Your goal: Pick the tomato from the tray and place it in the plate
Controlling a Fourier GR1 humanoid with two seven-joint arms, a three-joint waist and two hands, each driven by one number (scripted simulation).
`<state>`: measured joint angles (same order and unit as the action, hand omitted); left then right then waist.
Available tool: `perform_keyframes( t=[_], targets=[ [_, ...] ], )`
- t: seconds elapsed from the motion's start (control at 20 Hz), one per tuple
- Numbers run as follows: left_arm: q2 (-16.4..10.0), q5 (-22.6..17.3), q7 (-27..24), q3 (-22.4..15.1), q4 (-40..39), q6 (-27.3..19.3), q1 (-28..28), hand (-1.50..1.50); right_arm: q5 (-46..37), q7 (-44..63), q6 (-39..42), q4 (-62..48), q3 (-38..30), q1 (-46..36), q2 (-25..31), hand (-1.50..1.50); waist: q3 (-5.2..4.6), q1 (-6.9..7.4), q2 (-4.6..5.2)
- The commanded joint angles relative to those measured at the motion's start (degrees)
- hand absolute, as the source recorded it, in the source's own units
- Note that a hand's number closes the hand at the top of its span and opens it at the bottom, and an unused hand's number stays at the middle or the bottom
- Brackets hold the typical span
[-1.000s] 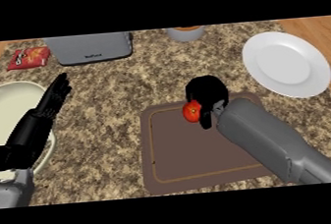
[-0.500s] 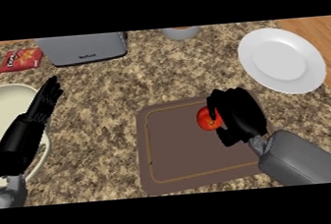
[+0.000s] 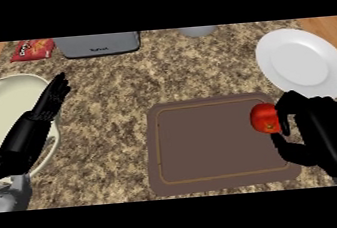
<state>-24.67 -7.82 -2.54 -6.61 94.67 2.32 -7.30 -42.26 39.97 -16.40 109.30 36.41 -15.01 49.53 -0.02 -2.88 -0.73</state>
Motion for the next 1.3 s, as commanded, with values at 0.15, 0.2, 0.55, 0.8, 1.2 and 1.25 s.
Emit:
perform_keyframes(
  t=[0.15, 0.2, 0.55, 0.8, 1.2, 1.25],
  targets=[
    [2.6, 2.9, -2.5, -0.4, -3.6, 1.8, -2.0, 0.00, 2.9, -7.0, -5.0, -3.1, -11.4, 9.0, 1.7, 1.50, 0.03, 2.32, 0.75],
    [0.7, 0.1, 1.1, 0.9, 0.6, 4.0, -1.4, 0.00, 3.6, -9.8, -6.2, -7.9, -12.2, 7.5, -0.4, 1.50, 0.05, 2.85, 0.76],
    [3.9, 4.1, -1.3, -0.2, 1.0, 3.0, 1.1, 0.00, 9.8, -18.4, -4.3, -16.2, -21.1, 1.2, -5.8, 1.50, 0.03, 3.24, 0.73],
    [2.7, 1.5, 0.5, 3.0, -0.8, 5.6, -4.0, 0.00, 12.6, -34.7, -9.3, -39.1, -27.4, -5.4, -8.2, 1.50, 0.08, 3.81, 1.03],
    [6.9, 5.7, 2.0, -0.9, 0.1, 3.8, -4.2, 0.00, 11.2, -46.6, -7.4, -68.2, -30.8, -17.9, -12.5, 1.50, 0.13, 4.55, 1.29],
    [6.7, 4.7, 1.9, -0.1, -1.2, 4.3, -5.0, 0.00, 11.9, -44.9, -5.4, -70.4, -30.7, -18.5, -13.2, 1.50, 0.16, 5.00, 1.54]
  ],
)
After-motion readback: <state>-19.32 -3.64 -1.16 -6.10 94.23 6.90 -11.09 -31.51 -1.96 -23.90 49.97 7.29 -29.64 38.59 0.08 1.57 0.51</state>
